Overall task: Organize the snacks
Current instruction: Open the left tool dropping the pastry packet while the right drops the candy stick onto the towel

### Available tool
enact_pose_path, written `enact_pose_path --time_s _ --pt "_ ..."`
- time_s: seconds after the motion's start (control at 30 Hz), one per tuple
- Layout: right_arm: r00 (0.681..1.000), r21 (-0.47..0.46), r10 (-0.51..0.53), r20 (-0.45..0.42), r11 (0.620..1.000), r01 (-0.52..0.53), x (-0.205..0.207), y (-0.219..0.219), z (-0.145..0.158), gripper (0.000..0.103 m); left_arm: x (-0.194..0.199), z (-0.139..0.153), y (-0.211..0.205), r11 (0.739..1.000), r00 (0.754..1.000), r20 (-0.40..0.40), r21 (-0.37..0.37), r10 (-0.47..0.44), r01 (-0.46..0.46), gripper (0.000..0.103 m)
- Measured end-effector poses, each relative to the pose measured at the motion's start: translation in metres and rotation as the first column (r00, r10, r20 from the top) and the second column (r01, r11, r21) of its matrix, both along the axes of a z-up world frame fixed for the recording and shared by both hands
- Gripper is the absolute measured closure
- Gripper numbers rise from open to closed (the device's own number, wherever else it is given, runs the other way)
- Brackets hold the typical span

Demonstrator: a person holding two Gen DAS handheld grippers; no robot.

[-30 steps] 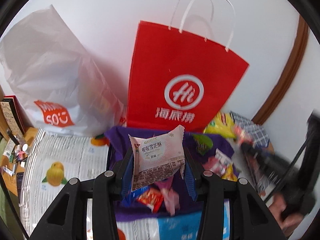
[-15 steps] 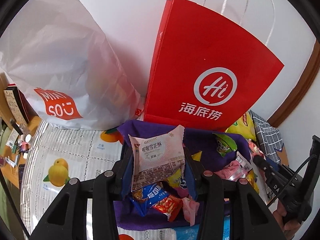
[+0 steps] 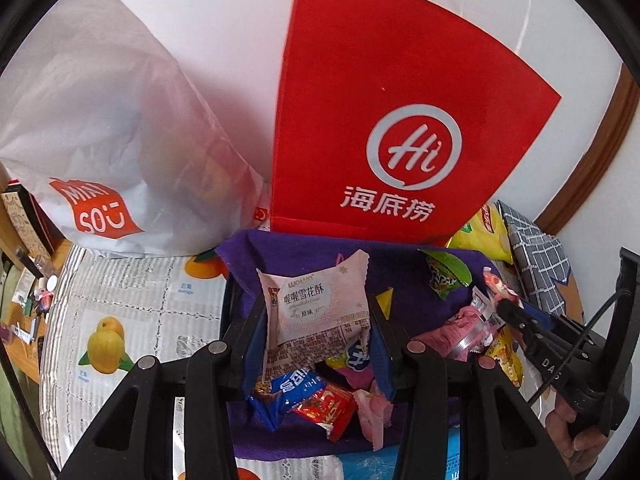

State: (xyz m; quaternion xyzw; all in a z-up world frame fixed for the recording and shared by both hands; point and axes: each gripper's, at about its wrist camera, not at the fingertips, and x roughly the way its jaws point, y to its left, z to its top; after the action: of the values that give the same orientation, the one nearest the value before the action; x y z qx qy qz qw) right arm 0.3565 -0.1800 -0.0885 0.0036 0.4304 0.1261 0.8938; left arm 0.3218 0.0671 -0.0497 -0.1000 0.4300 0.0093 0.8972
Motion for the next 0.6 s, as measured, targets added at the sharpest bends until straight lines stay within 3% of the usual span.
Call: enact_pose_path --time_s 0.6 --pt "0.998 -0.051 -0.017 -0.053 0.999 0.015 0.008 0.003 -0.018 0.081 0.013 -0.030 -0.024 0.998 0.988 -0.144 0.007 -0.056 0.058 0.058"
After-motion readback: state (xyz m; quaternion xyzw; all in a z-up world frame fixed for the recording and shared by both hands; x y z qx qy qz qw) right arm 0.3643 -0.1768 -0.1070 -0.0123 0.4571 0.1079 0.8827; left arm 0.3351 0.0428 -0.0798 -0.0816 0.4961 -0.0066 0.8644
